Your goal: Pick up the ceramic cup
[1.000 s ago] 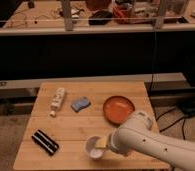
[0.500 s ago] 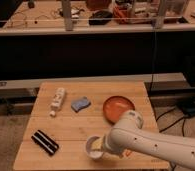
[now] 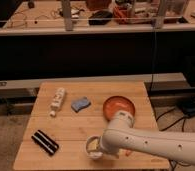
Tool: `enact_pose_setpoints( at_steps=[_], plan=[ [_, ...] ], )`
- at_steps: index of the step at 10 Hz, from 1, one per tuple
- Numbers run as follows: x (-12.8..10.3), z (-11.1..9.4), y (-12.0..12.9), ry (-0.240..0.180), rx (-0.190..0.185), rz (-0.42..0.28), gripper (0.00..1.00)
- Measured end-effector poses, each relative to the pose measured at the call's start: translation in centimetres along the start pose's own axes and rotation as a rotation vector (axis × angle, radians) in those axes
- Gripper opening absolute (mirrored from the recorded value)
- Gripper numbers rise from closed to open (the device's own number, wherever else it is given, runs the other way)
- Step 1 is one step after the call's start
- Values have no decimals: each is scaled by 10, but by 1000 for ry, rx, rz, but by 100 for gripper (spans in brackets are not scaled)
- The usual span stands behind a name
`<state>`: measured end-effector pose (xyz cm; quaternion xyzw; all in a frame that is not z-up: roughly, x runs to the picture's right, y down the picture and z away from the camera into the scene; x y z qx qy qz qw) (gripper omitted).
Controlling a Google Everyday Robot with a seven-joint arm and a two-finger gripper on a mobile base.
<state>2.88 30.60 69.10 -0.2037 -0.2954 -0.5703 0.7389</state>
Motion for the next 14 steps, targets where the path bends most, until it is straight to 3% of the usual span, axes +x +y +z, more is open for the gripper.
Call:
enact_pose_setpoints(
  at_steps=[5, 8, 9, 12, 14],
  plan=[
    [0, -3, 11, 3, -14, 15, 78],
    [-2, 1, 1, 2, -21, 19, 50],
    [-1, 0, 4, 2, -24, 26, 46],
    [0, -1, 14, 0, -30, 32, 60],
    [4, -9, 10, 3, -26, 46, 55]
  ],
)
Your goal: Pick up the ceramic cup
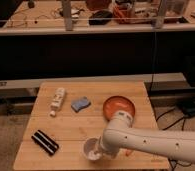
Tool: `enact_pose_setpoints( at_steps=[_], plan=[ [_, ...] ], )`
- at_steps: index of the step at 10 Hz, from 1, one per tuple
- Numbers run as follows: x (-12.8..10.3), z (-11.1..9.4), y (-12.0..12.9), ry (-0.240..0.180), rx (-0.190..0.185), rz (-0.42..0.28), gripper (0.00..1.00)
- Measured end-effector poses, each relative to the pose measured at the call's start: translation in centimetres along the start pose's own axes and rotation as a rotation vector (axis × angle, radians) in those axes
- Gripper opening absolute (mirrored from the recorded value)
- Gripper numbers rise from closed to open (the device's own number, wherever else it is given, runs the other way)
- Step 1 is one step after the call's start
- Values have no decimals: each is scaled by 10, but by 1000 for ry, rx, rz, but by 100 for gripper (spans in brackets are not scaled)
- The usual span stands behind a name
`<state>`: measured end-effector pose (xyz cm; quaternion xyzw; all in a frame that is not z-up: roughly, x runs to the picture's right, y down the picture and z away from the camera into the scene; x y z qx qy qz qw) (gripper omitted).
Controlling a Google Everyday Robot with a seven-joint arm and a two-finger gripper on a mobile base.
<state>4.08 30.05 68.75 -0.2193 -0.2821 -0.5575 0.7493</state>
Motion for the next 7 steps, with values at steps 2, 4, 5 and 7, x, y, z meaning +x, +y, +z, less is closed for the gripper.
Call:
enact_pose_setpoints(
  at_steps=[2, 4, 5, 7],
  plan=[
    [16, -18, 3, 5, -5, 19, 35],
    [16, -17, 6, 2, -13, 21, 11],
    [14, -10, 8, 4, -14, 20, 4],
    [2, 1, 8, 0, -10, 22, 1]
  ],
)
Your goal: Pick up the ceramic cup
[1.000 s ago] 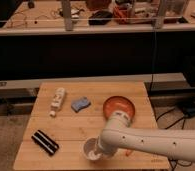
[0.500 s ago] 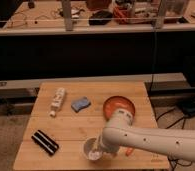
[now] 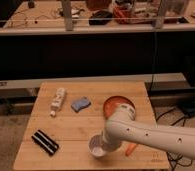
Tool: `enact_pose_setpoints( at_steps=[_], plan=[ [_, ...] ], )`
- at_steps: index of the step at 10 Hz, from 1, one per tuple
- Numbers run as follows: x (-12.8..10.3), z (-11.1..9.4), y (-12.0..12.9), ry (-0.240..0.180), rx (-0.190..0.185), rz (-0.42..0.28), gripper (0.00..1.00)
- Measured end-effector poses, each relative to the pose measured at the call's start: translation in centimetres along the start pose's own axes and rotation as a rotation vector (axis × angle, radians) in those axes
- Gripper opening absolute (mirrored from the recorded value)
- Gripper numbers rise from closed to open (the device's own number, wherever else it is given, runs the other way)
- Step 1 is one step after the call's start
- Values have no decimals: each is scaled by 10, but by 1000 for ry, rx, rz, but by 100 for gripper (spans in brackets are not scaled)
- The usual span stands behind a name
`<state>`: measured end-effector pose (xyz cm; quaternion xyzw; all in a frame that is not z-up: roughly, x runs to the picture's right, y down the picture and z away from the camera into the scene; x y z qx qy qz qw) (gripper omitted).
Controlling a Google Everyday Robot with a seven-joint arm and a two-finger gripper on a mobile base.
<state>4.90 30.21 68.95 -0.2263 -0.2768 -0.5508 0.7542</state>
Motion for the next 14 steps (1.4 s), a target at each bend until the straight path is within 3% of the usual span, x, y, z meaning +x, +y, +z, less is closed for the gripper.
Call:
enact_pose_setpoints(
  at_steps=[2, 4, 7, 9, 11, 14],
  plan=[
    [4, -11, 2, 0, 3, 17, 1],
    [23, -27, -2, 0, 4, 21, 1],
    [39, -30, 8, 10, -7, 44, 1],
    [35, -34, 5, 5, 6, 48, 1],
    [37, -51, 3, 4, 25, 54, 1],
    [46, -60, 10, 5, 22, 65, 1]
  ],
)
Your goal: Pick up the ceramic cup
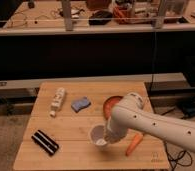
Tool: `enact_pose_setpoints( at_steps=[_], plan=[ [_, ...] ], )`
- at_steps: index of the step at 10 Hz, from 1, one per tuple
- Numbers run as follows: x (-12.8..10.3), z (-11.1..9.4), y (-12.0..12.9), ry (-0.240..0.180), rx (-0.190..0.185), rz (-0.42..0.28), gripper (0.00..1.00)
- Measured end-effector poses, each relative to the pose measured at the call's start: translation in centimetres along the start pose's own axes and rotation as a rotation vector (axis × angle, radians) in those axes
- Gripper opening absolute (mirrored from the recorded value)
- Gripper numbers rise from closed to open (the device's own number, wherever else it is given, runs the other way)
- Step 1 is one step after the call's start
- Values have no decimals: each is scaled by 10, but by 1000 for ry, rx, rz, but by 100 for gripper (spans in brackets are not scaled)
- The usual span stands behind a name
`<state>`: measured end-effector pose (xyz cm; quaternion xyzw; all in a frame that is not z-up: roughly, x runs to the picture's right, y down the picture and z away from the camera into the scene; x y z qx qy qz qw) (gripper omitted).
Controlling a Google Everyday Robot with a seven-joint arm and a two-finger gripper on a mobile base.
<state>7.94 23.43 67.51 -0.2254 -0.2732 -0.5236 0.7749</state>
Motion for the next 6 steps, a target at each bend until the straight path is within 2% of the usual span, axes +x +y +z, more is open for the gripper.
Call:
enact_pose_setpoints(
  at_steps=[2, 4, 6],
  plan=[
    [1, -8, -3, -2, 11, 2, 1],
    [0, -25, -4, -3, 23, 9, 1],
    [4, -30, -4, -4, 26, 6, 1]
  ],
)
